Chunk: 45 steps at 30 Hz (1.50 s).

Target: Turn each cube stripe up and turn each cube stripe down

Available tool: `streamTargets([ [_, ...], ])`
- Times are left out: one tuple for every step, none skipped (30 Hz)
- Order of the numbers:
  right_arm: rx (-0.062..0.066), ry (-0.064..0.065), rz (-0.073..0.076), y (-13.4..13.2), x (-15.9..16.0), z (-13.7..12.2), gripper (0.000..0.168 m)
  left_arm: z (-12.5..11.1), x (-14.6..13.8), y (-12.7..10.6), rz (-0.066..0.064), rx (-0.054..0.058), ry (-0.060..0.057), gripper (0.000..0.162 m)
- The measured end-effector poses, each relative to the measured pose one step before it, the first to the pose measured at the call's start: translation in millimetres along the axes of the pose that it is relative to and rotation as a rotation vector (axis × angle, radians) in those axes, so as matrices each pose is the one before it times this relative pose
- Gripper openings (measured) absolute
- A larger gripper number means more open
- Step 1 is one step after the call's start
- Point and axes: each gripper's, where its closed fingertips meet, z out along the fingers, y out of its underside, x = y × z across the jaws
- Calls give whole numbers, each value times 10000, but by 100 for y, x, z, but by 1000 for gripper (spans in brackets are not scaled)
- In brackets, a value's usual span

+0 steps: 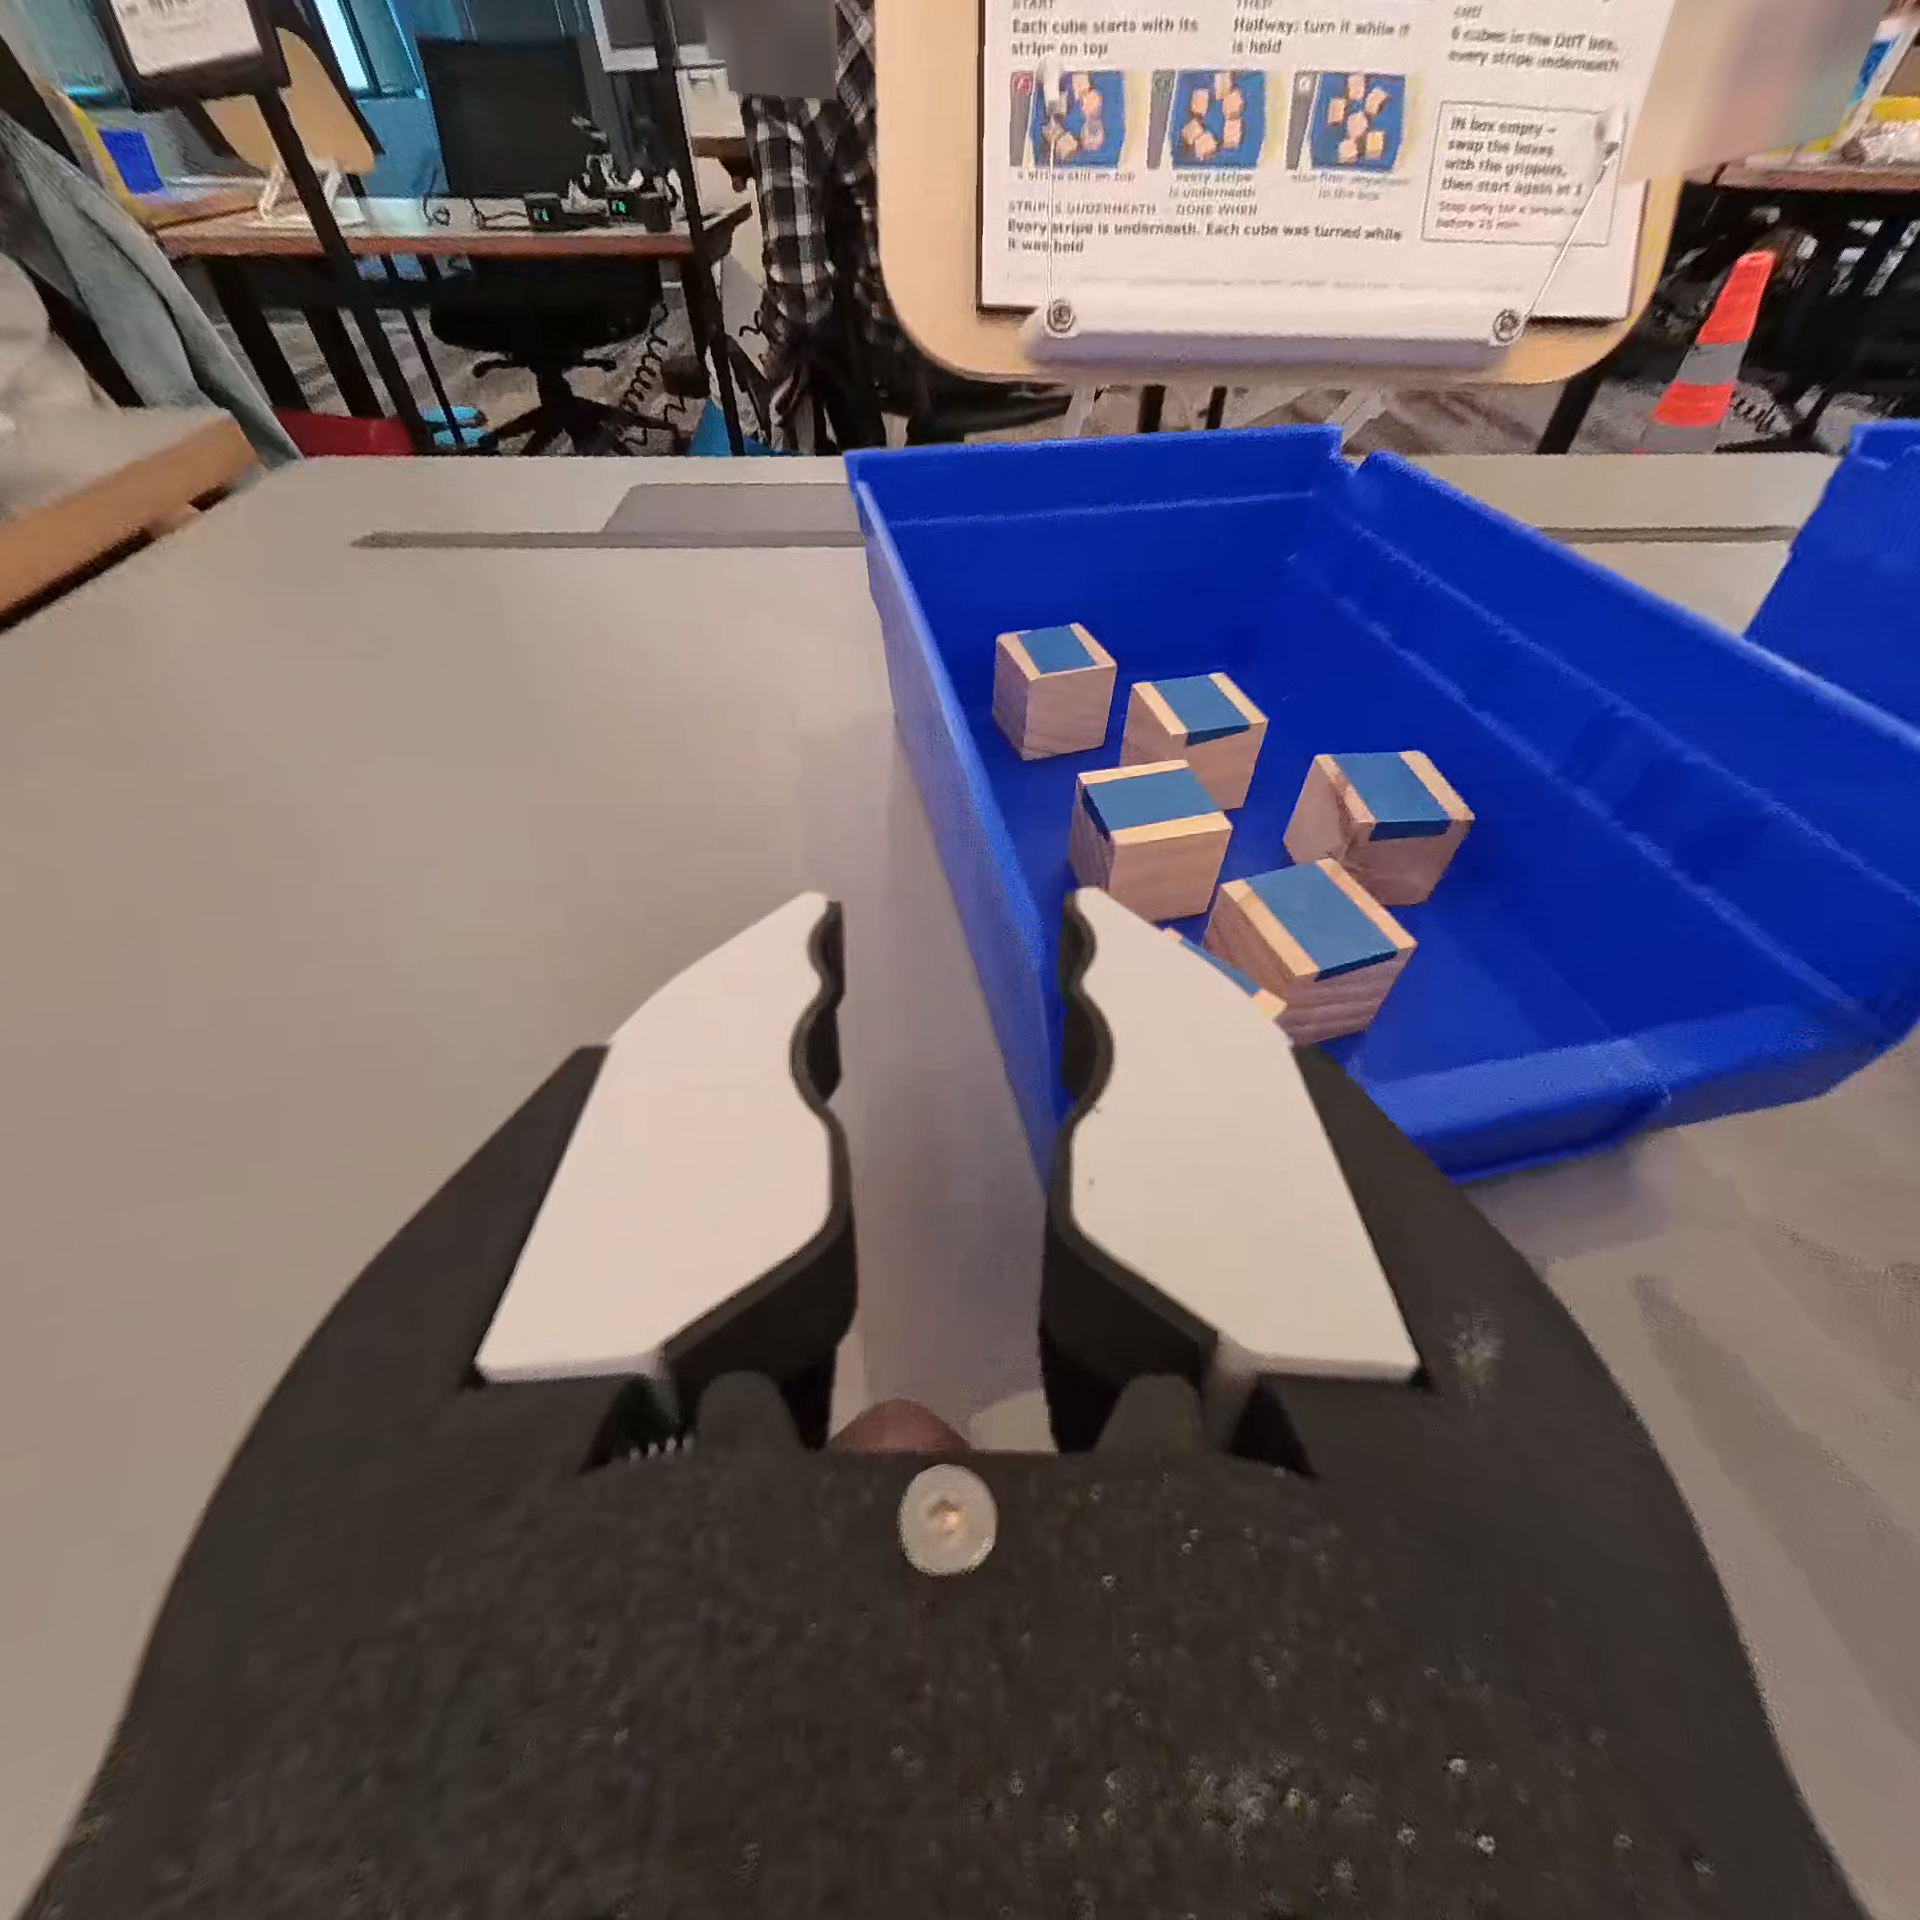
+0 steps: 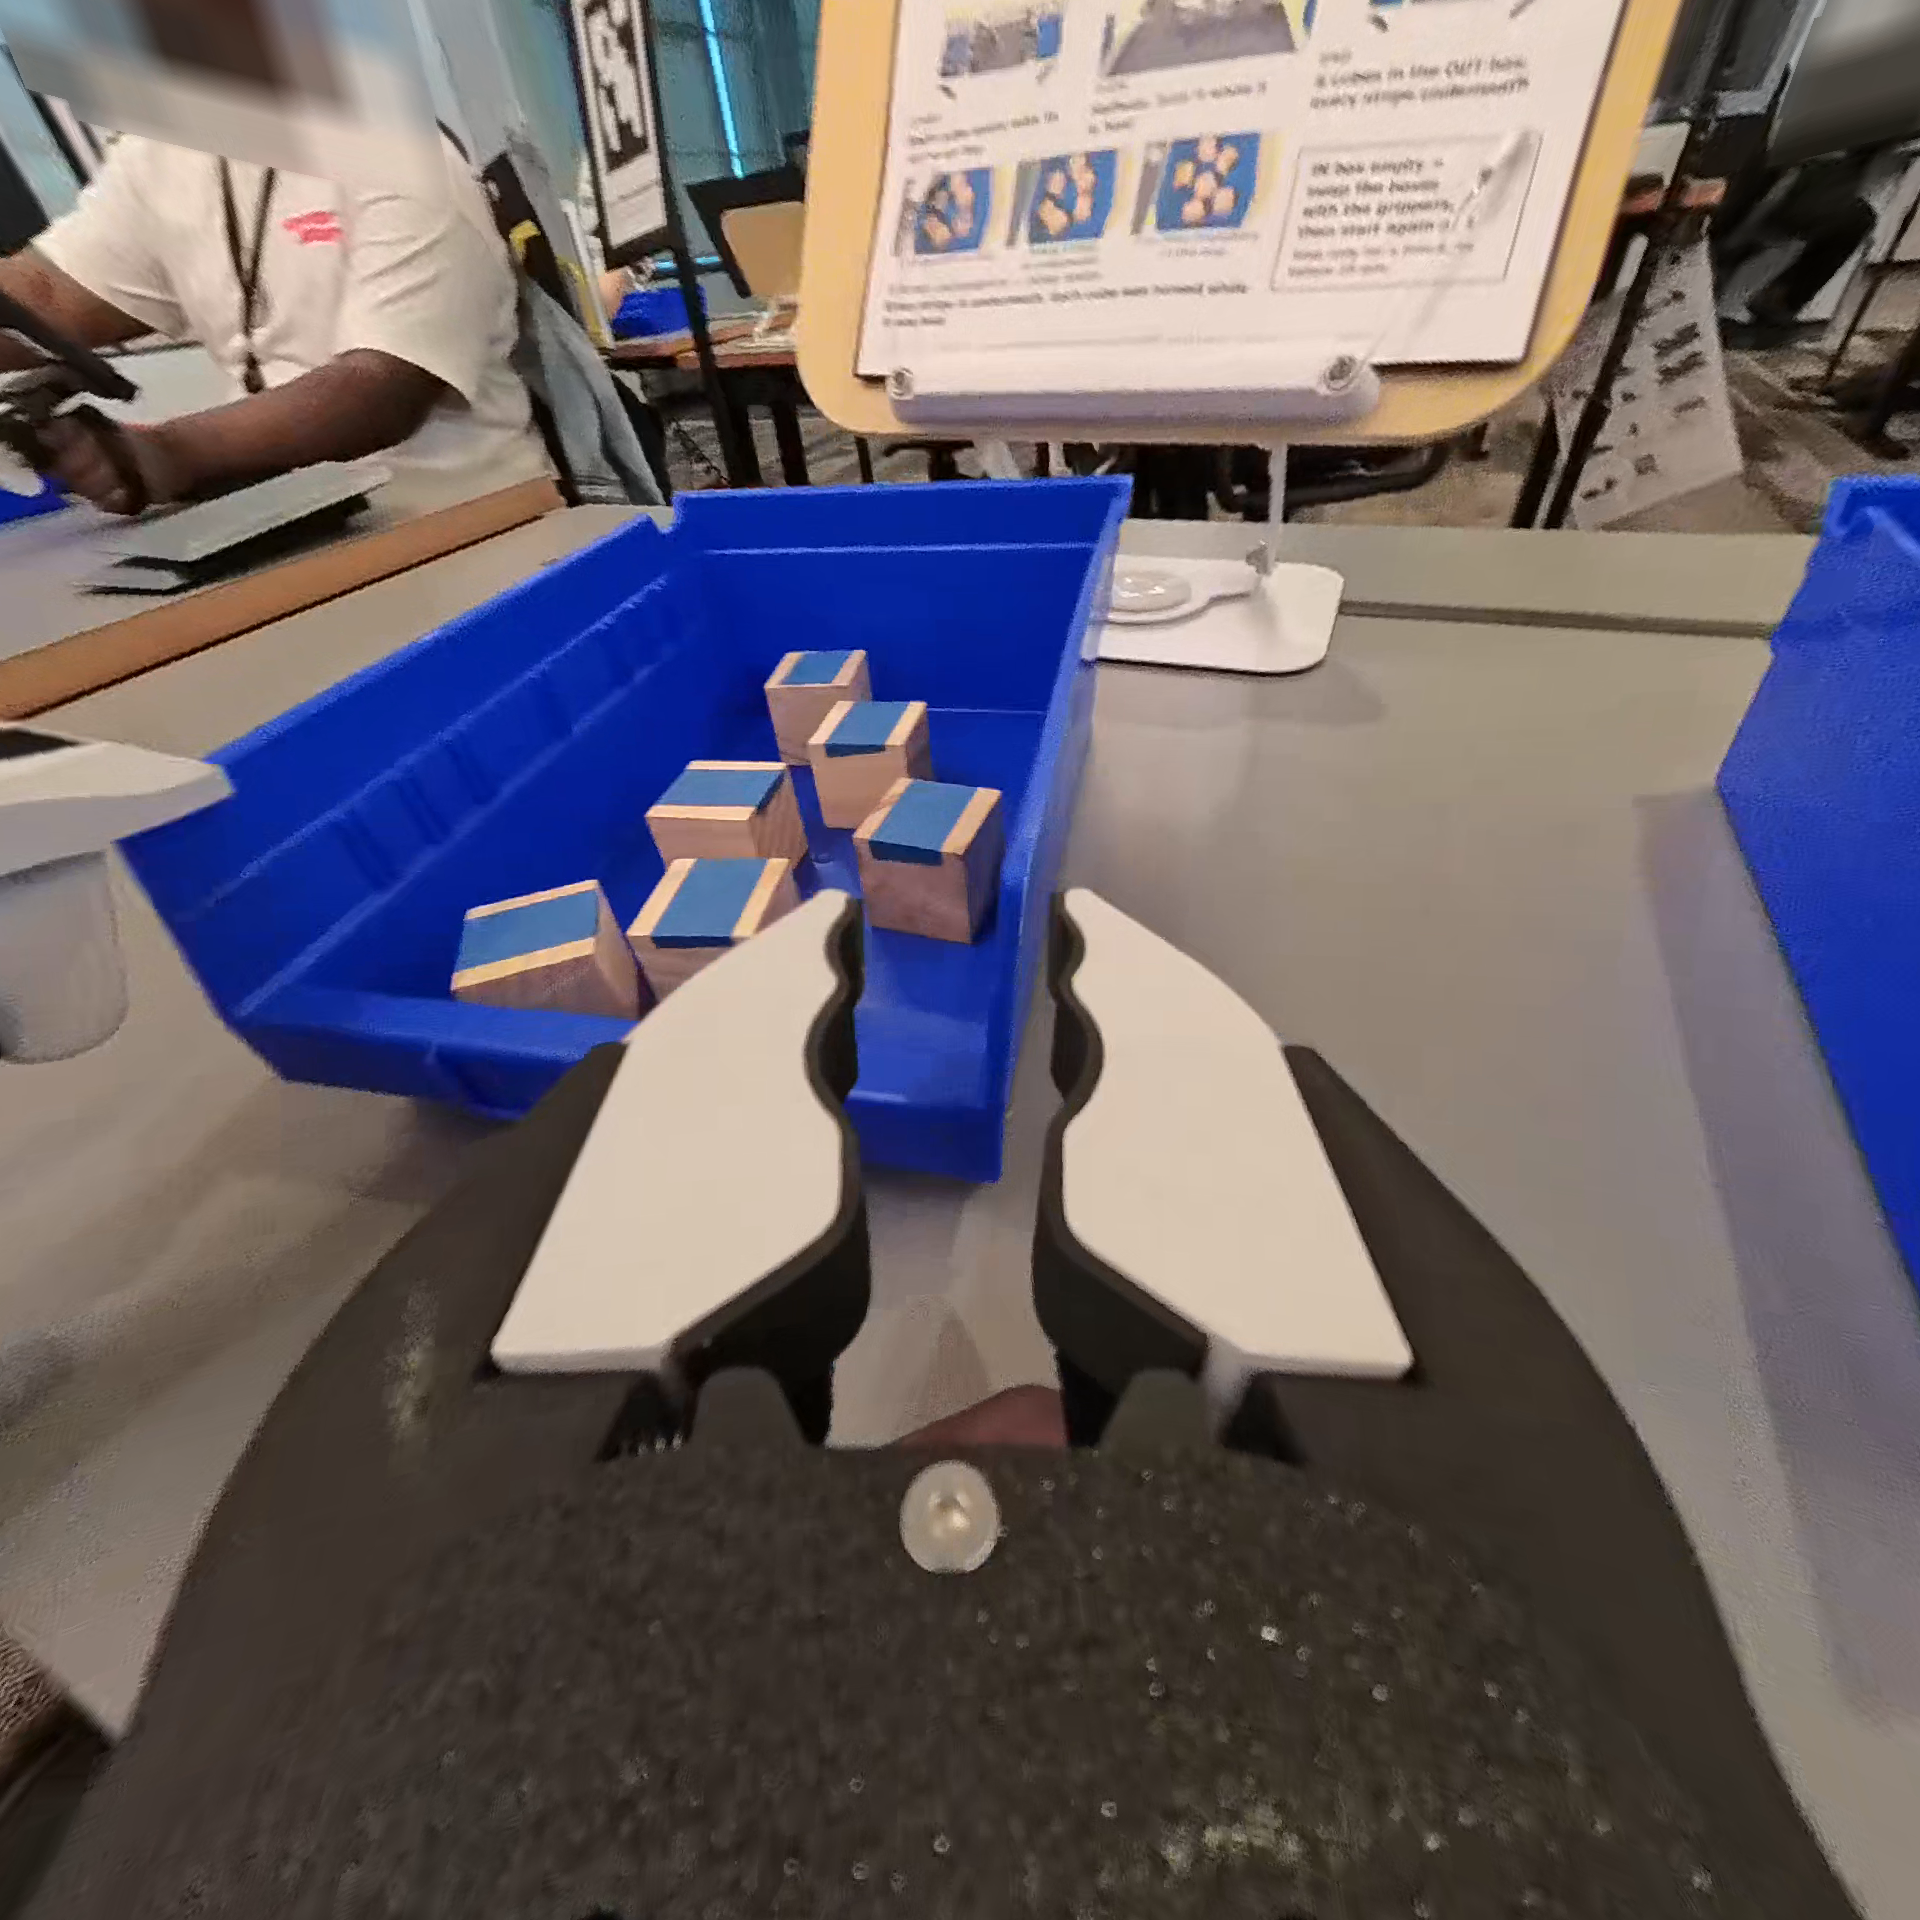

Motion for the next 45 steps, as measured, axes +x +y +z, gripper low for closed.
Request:
streamTargets([
  [-132,134,32,118,219,525,34,424,260,97,-54,-34,36,35],
  [-158,116,59,186,172,546,34,494,284,383,89,-241,7,35],
  [-152,49,81,247,71,609,34,483,239,535,-24,-311,4,35],
  [-203,-18,137,379,-51,686,35,430,335,622,-143,-281,134,35],
  [-187,-49,189,287,-63,579,33,289,384,676,-262,-287,208,35],
  [-121,-114,167,67,-140,444,25,221,306,585,-273,-218,174,35],
  [16,212,150,-76,271,287,19,202,149,494,-195,-197,86,23],
  [4,440,110,-49,590,145,6,77,-64,120,-111,-50,1,14],
  [-55,107,98,59,133,48,4,-44,-302,-163,67,12,-99,9],
  [-15,-43,314,101,-202,-142,4,32,-213,-21,181,-119,-47,8],
  [92,255,256,72,-170,-298,4,-66,-220,-124,224,-15,-40,6],
  [186,315,-23,-20,-432,-400,3,-116,-504,-148,324,37,-235,3],
  [74,212,89,111,-619,-338,3,-101,-589,-30,189,-60,-112,2],
  [79,41,99,40,-778,-181,4,-153,-744,-119,-95,-6,72,2],
  [62,-69,39,-21,-973,-12,4,-248,-942,-257,-60,30,53,2],
  [40,-67,13,-1,-1154,127,4,-344,-1139,-339,108,49,-104,2],
  [39,-22,-14,4,-1275,277,4,-395,-1287,-464,165,120,-159,1],
  [86,-67,-12,-29,-1424,364,4,-382,-1473,-520,142,158,-145,1],
  [120,-116,-28,-129,-1607,410,4,-269,-1625,-444,149,84,-129,2],
  [65,-95,-98,-138,-1725,452,4,-186,-1747,-376,112,22,-80,2],
  [6,-126,-87,-78,-1842,521,4,-115,-1896,-334,75,49,-82,1],
  [22,-86,-202,-58,-1840,636,4,14,-1910,-204,153,13,-85,2],
  [33,-16,-240,-70,-1701,698,4,131,-1831,-82,141,-10,-6,2],
  [1,-107,-109,-48,-1684,699,4,224,-1758,-7,-55,35,44,2],
  [-13,-17,-83,-65,-1443,674,4,347,-1504,92,-123,3,109,2],
  [-22,21,-127,-82,-1242,651,5,424,-1322,182,-141,-44,75,2],
  [-63,27,-66,-12,-1034,581,5,456,-1142,195,-137,-17,37,2],
  [-109,32,15,40,-793,480,5,461,-864,199,-161,-3,53,2],
  [-32,80,-28,-16,-545,393,5,444,-586,196,-294,-10,105,2],
  [-18,53,-53,43,-404,309,5,457,-405,282,-251,-56,114,2],
  [-46,46,-48,146,-221,273,6,474,-259,321,-153,-77,168,2],
  [-123,29,-42,301,-113,256,6,447,-174,364,-155,-57,185,1],
  [-122,9,-88,363,-62,255,7,435,-139,477,-118,-112,114,1],
  [-96,21,-65,405,5,252,7,355,-91,512,-78,-126,32,1],
  [-174,8,34,570,40,286,7,249,-106,366,8,-9,-45,1],
  [-114,98,97,555,222,270,7,37,38,-34,72,155,32,1],
  [-34,-142,44,420,3,145,6,-9,-113,-55,140,14,-115,1],
  [-98,-138,-22,479,-22,106,7,38,-135,-47,117,-14,-167,1],
  [67,-103,27,188,-5,50,7,54,-25,-58,-8,19,-97,1],
  [36,-156,111,-77,-65,29,8,96,-25,-32,-162,-5,-6,1],
  [-33,-156,65,-92,-70,136,9,123,-66,-66,-156,33,12,2],
  [-136,-246,24,-64,-127,145,10,107,-160,-29,-37,-35,-64,2],
  [-254,-425,-140,-15,-242,-32,12,9,-417,32,46,-162,-297,4],
  [-415,-616,-302,94,-356,-328,16,-195,-890,84,-33,-262,-698,17],
  [-399,-586,-272,58,-175,-596,26,-380,-1359,117,63,-400,-963,42],
])
